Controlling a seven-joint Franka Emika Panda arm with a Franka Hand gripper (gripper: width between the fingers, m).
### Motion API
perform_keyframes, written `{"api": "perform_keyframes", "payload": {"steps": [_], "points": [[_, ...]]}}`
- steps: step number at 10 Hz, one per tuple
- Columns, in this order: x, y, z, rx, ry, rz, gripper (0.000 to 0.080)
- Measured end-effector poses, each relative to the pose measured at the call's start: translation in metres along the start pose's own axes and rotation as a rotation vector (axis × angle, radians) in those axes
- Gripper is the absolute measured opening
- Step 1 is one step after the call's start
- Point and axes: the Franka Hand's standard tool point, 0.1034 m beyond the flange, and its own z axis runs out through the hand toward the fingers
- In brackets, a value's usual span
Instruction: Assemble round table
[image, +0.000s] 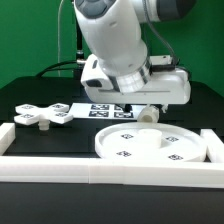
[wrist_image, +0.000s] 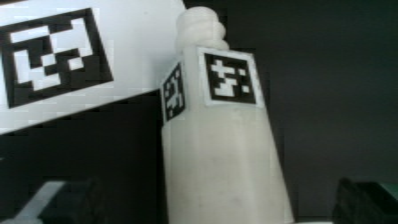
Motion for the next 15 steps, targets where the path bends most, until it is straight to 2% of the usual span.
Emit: {"api": "perform_keyframes", "payload": {"steps": [3,4,9,11,15], "points": [[-0.005,-0.002,0.011,-0.002,-0.2,-0.001,0.0648],[-0.001,-0.003,0.013,-0.001,-0.248,-0.002,0.0648],[0.01,0.001,0.023,-0.002,-0.221,0.006,0.0648],[0.012,0.003,0.026,-0.002,-0.208,0.01,0.0402],[0.012,0.001,0.026,-0.004,-0.207,0.008,0.0406]]}}
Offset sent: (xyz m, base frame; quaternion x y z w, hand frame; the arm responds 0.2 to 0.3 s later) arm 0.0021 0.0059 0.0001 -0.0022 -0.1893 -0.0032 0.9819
